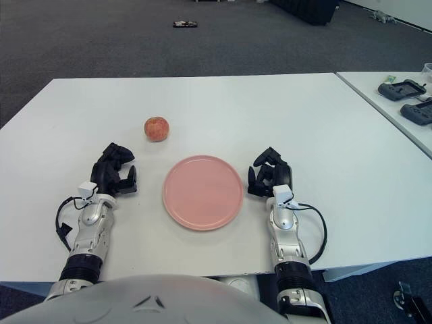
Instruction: Put the apple into the plate.
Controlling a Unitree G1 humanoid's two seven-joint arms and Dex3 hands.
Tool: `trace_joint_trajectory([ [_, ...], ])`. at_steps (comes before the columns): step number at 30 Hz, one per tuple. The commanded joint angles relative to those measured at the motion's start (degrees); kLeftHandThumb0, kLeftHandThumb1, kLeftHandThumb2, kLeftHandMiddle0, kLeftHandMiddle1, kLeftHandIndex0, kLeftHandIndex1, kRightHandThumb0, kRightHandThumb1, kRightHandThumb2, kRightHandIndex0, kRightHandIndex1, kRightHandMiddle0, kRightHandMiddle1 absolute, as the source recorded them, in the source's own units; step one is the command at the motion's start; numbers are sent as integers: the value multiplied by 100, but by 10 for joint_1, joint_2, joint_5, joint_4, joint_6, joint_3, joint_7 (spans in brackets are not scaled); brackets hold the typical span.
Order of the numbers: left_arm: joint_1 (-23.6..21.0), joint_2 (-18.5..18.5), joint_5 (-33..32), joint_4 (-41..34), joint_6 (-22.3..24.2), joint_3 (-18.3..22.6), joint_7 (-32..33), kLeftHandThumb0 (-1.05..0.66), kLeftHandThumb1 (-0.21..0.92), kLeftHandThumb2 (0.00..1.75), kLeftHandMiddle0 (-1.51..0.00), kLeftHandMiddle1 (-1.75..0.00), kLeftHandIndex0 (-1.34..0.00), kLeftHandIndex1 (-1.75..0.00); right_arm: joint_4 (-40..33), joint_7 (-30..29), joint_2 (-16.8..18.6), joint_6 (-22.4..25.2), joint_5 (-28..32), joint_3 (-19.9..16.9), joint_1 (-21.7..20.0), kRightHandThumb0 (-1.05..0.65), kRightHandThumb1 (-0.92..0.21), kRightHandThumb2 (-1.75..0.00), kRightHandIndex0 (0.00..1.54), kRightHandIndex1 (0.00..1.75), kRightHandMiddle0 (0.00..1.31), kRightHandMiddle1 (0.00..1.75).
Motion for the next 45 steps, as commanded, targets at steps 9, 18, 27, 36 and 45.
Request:
trace_joint_trajectory([
  [9, -69, 12, 26, 38, 12, -3, 31, -1, -1, 170, -87, -174, -62, -175, 19, 6, 0, 19, -3, 3, 1, -51, -23, -143, 117, 175, 68, 175],
  [18, -124, 39, 66, 72, 7, -1, 65, -1, -5, 175, -90, -175, -65, -174, 27, 4, 0, 4, -8, 5, -3, -52, -23, -144, 118, 175, 68, 175],
  [27, -174, 70, 122, 99, 3, -17, 102, -1, 7, 162, -81, -175, -55, -175, 26, -3, 0, 8, -20, 8, -3, -51, -24, -143, 116, 175, 68, 175],
  [36, -224, 103, 188, 156, -15, -41, 158, -1, 19, 145, -75, -167, -46, -175, 34, -10, -1, -2, -27, 9, -6, -51, -24, -142, 116, 175, 68, 175],
  [45, -262, 132, 260, 191, -9, -81, 216, -36, 78, 71, -15, -144, -18, -166, 33, -17, -2, 3, -35, 10, -6, -51, -24, -142, 116, 175, 67, 175],
])
